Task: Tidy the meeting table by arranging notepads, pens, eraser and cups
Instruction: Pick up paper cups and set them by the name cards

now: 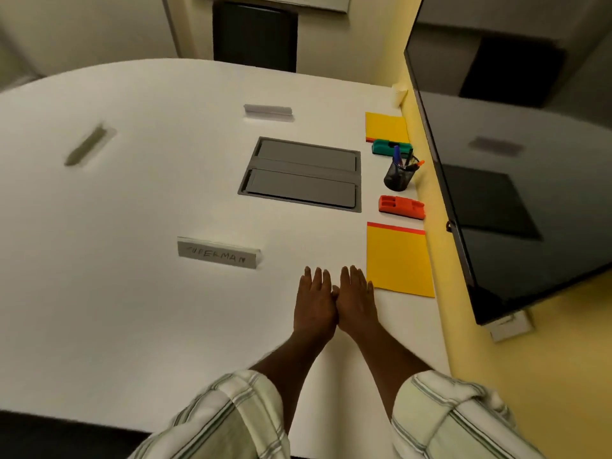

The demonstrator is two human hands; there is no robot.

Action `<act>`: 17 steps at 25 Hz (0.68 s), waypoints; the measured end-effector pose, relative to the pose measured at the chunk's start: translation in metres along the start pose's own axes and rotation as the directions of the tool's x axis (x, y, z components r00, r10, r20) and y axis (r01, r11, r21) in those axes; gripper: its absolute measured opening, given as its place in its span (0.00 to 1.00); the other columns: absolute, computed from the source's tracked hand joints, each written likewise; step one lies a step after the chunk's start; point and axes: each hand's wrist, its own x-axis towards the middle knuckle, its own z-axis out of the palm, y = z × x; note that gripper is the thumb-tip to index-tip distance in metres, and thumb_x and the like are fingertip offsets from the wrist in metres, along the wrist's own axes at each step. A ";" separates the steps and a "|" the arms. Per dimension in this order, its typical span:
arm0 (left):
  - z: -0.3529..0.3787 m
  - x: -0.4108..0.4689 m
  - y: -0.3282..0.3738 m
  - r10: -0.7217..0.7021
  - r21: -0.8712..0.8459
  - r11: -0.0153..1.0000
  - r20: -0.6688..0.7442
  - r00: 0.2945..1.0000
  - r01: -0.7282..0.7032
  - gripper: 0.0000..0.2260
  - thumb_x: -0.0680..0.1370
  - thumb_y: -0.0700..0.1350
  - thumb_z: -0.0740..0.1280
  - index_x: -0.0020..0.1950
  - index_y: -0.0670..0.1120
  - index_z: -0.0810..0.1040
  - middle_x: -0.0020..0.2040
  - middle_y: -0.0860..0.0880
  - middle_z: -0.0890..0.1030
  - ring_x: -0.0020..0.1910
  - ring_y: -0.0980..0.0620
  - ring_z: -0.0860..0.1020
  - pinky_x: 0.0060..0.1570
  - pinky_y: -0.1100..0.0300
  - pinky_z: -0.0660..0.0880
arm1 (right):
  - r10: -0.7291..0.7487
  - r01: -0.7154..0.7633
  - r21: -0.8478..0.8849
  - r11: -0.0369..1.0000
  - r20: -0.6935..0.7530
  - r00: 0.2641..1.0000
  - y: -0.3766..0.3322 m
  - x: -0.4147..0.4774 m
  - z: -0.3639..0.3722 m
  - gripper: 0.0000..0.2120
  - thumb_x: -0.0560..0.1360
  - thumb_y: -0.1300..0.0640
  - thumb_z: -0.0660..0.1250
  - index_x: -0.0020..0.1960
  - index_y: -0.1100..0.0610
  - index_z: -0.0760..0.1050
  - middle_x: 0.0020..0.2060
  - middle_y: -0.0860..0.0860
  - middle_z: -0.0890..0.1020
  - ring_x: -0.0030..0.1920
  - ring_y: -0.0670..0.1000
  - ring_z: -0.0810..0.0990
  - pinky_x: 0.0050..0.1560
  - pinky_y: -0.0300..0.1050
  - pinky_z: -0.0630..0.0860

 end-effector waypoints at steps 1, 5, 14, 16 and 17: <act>0.002 -0.011 0.003 -0.006 0.005 1.000 0.009 1.000 0.006 0.20 0.82 0.44 0.51 0.74 0.43 0.61 0.77 0.40 0.54 0.77 0.39 0.46 0.75 0.44 0.42 | -0.008 0.008 -0.020 1.000 0.019 1.000 0.000 -0.010 0.005 0.30 0.83 0.51 0.52 0.78 0.59 0.42 0.78 0.58 0.46 0.78 0.56 0.44 0.77 0.56 0.46; -0.007 -0.064 0.014 -0.076 0.058 0.995 -0.060 0.995 0.080 0.22 0.81 0.44 0.53 0.75 0.42 0.58 0.77 0.41 0.55 0.77 0.41 0.47 0.75 0.46 0.43 | -0.079 0.078 0.017 0.997 0.018 0.997 -0.008 -0.041 0.009 0.28 0.83 0.50 0.50 0.78 0.58 0.43 0.78 0.57 0.48 0.78 0.56 0.46 0.76 0.55 0.48; -0.014 -0.173 0.031 -0.155 -0.170 0.978 -0.193 0.969 0.122 0.18 0.74 0.37 0.66 0.64 0.37 0.74 0.65 0.41 0.76 0.69 0.44 0.70 0.74 0.55 0.56 | -0.210 0.208 0.042 0.977 0.052 0.976 -0.015 -0.121 0.043 0.30 0.82 0.48 0.52 0.77 0.61 0.48 0.77 0.59 0.53 0.77 0.57 0.49 0.76 0.55 0.51; -0.013 -0.188 0.028 -0.205 -0.170 0.970 -0.181 0.962 0.175 0.18 0.78 0.36 0.57 0.68 0.36 0.69 0.70 0.39 0.70 0.74 0.42 0.62 0.76 0.54 0.44 | -0.262 0.262 0.004 0.965 0.051 0.964 -0.023 -0.134 0.047 0.33 0.80 0.50 0.58 0.77 0.61 0.46 0.77 0.59 0.52 0.77 0.57 0.49 0.76 0.55 0.51; -0.015 -0.192 0.025 -0.238 -0.176 0.963 -0.193 0.952 0.205 0.18 0.79 0.37 0.57 0.69 0.36 0.68 0.71 0.38 0.69 0.74 0.41 0.61 0.75 0.54 0.43 | -0.280 0.280 0.009 0.960 0.047 0.959 -0.028 -0.136 0.045 0.34 0.79 0.52 0.60 0.77 0.61 0.46 0.77 0.59 0.51 0.77 0.57 0.48 0.76 0.55 0.50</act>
